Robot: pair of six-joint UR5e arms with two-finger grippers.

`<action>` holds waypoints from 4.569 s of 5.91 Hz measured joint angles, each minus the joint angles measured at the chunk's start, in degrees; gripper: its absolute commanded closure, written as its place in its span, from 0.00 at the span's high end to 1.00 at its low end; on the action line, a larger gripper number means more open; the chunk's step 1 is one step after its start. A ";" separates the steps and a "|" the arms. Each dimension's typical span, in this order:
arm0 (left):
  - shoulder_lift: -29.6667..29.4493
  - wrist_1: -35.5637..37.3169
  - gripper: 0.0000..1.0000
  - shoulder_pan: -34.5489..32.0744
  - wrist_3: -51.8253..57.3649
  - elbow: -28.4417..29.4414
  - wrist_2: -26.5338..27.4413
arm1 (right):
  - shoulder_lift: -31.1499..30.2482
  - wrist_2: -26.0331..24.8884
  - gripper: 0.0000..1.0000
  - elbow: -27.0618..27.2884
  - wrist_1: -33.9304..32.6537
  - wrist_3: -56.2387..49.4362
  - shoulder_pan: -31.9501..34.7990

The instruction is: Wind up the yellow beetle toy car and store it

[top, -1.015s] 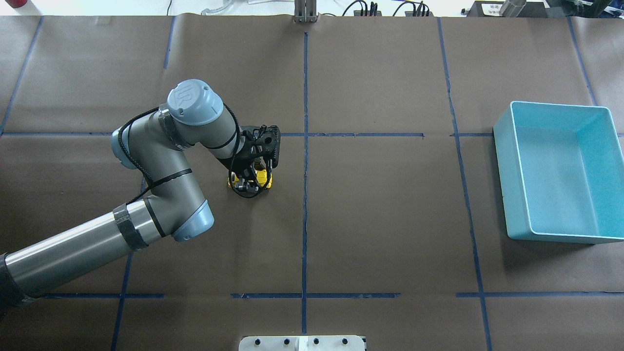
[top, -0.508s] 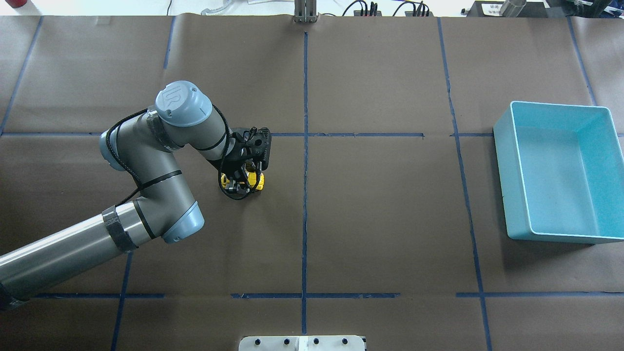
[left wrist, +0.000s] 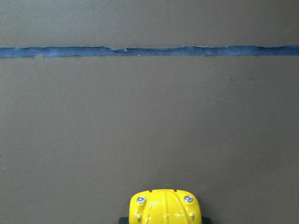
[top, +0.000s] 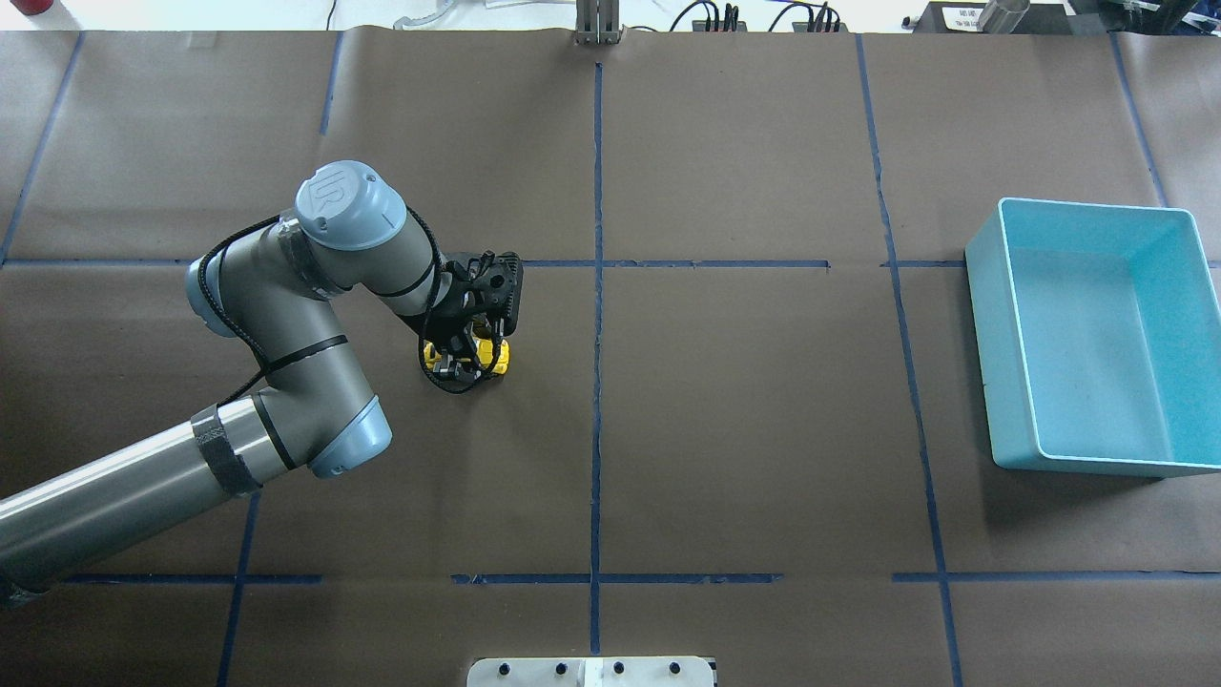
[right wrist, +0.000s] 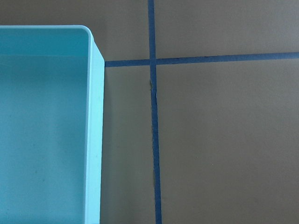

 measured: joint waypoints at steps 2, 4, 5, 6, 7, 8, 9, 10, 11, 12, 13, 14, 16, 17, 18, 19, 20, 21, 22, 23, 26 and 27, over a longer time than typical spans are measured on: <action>0.08 0.14 1.00 -0.16 2.22 -0.02 -0.06 | 0.01 0.00 1.00 0.00 0.02 0.00 0.00; 0.08 0.35 1.00 -0.82 2.53 -0.02 -0.02 | 0.03 0.00 1.00 0.00 0.08 0.00 0.00; 0.03 0.52 1.00 -1.44 2.65 -0.10 0.07 | 0.04 0.03 1.00 0.00 0.08 0.00 0.00; 0.10 1.86 1.00 -3.38 2.81 -0.66 0.11 | 0.05 0.10 1.00 0.00 0.09 0.00 0.00; 0.17 5.18 1.00 -5.96 2.92 -1.56 0.07 | 0.05 0.15 1.00 0.00 0.06 0.00 0.00; 0.21 9.51 1.00 -8.40 2.96 -2.25 0.05 | 0.05 0.17 1.00 0.00 0.02 0.00 0.00; 0.29 13.34 1.00 -11.15 2.84 -3.10 0.01 | 0.05 0.18 1.00 0.00 0.01 0.00 0.00; 0.87 16.38 1.00 -14.62 2.58 -4.30 -0.08 | 0.05 0.18 1.00 -0.03 0.02 0.00 0.00; 2.42 18.95 1.00 -18.88 2.40 -5.27 -1.10 | 0.05 0.18 1.00 -0.07 0.06 0.02 0.00; 4.41 22.53 1.00 -23.99 2.41 -5.61 -4.10 | 0.05 0.18 1.00 -0.08 0.08 0.04 -0.02; 6.83 26.50 1.00 -29.63 2.58 -5.51 -7.30 | 0.11 0.07 1.00 -0.16 0.06 0.04 -0.06; 9.05 29.26 1.00 -34.49 2.57 -4.82 -7.92 | 0.18 -0.09 1.00 -0.25 0.04 0.05 -0.12; 11.70 32.85 1.00 -41.64 1.01 -2.11 -5.62 | 0.69 -0.22 1.00 -0.30 -0.01 -0.39 -0.41; 13.95 33.13 1.00 -43.66 -3.37 -1.88 -5.44 | 1.16 -0.36 1.00 -0.33 -0.06 -0.54 -1.16; 16.62 33.06 1.00 -45.57 -11.19 -1.97 -6.92 | 1.97 -1.00 1.00 -0.48 -0.23 -0.54 -2.95; 19.56 32.88 1.00 -47.85 -18.37 -2.01 -9.07 | 2.87 -1.99 1.00 -0.75 -0.40 -0.37 -5.71; 22.63 32.60 1.00 -50.32 -22.66 -2.19 -10.25 | 3.79 -2.99 1.00 -1.10 -0.38 -0.18 -8.47; 25.00 32.44 1.00 -52.35 -24.80 -2.39 -10.92 | 4.60 -3.69 1.00 -1.13 -0.22 -0.42 -10.00; 26.29 32.37 1.00 -53.51 -26.69 -2.49 -11.48 | 5.07 -3.92 1.00 -0.12 -0.10 -0.87 -10.97; 26.76 31.73 1.00 -53.95 -27.92 -2.53 -11.69 | 5.74 -3.68 1.00 1.92 0.38 -1.03 -12.05; 27.64 28.35 1.00 -54.15 -28.42 -2.25 -11.63 | 9.40 -3.28 1.00 11.29 2.37 -1.24 -19.62; 27.68 28.21 1.00 -54.18 -28.32 -2.19 -11.53 | 11.54 -3.52 1.00 14.76 2.62 -1.40 -23.80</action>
